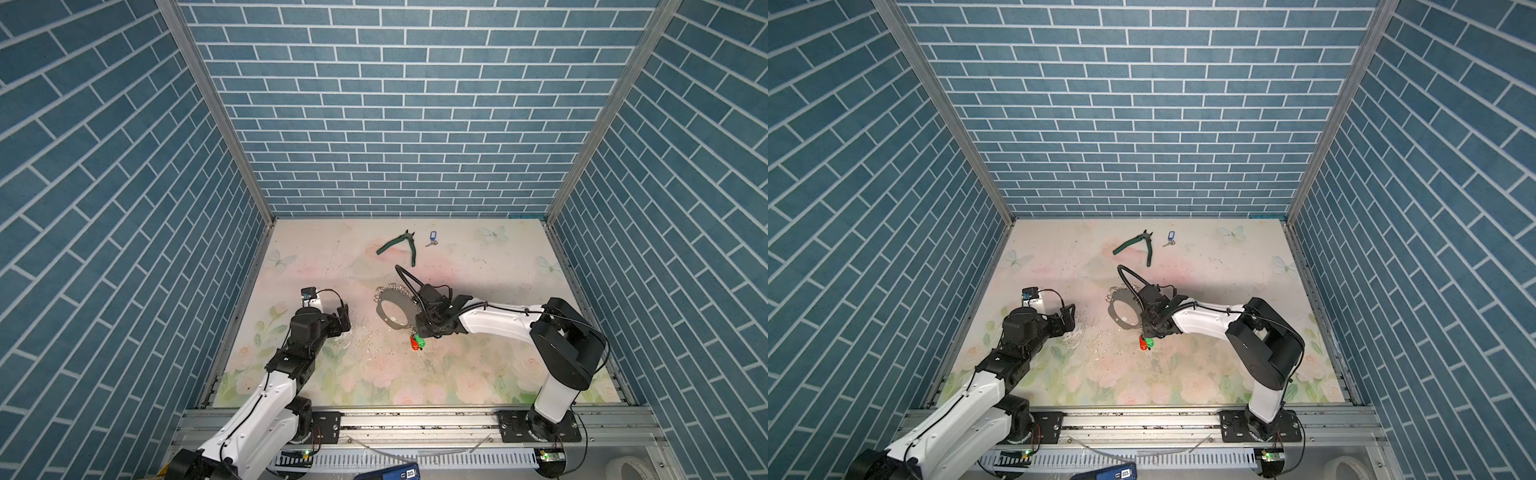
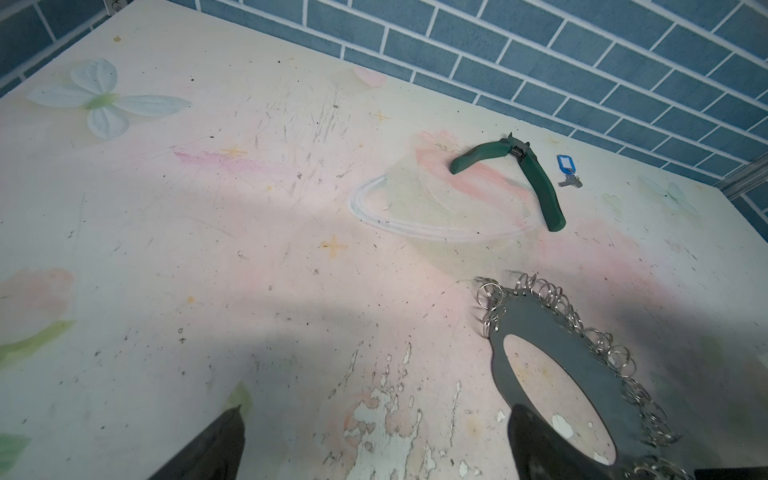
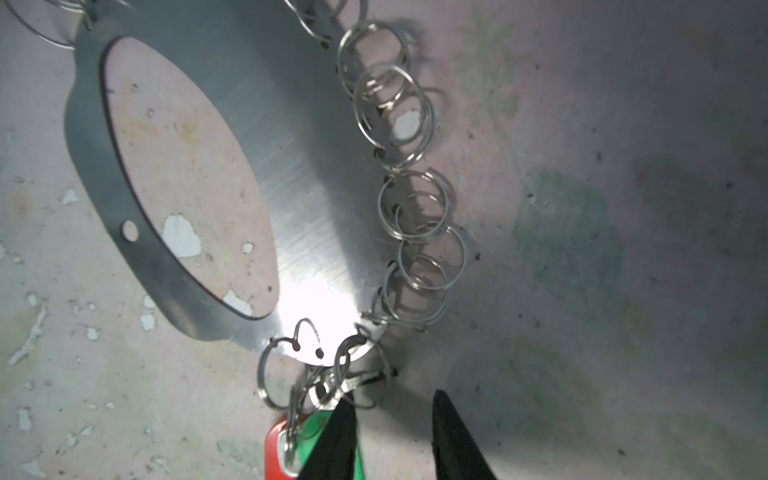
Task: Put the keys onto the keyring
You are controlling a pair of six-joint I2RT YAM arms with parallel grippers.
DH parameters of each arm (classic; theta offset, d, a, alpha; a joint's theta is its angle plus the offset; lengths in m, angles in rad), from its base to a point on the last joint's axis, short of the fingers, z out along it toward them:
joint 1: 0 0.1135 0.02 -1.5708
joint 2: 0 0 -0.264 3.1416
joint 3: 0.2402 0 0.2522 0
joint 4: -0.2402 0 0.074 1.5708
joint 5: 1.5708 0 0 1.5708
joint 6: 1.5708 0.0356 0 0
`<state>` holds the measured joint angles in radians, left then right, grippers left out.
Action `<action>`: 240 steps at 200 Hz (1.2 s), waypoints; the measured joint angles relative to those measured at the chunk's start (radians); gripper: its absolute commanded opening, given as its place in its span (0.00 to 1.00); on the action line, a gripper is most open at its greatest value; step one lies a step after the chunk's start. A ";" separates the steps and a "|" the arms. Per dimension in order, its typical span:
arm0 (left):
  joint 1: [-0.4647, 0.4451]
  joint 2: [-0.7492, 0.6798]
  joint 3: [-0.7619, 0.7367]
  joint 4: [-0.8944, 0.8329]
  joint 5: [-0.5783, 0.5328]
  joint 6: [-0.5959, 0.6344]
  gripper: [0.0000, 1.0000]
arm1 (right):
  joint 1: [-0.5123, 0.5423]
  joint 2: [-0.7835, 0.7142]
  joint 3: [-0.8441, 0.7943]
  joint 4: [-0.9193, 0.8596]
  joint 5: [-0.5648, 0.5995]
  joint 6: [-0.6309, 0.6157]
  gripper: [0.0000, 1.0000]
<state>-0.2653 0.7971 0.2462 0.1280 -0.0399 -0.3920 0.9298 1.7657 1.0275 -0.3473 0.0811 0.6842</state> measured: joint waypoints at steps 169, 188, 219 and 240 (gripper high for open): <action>0.000 0.018 0.000 0.005 0.015 0.001 1.00 | -0.010 -0.065 0.008 0.010 -0.018 0.061 0.34; 0.000 0.018 0.000 0.005 0.015 0.001 1.00 | 0.006 -0.065 0.008 0.026 -0.029 0.081 0.40; 0.000 0.016 0.000 0.005 0.015 0.001 1.00 | 0.011 -0.019 0.023 0.012 -0.023 0.094 0.42; 0.000 0.014 0.000 0.005 0.015 0.001 1.00 | 0.011 0.022 0.039 -0.008 -0.005 0.095 0.38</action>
<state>-0.2653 0.8112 0.2462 0.1329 -0.0250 -0.3912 0.9405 1.7874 1.0664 -0.3550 0.0761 0.7795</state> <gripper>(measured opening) 0.997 0.404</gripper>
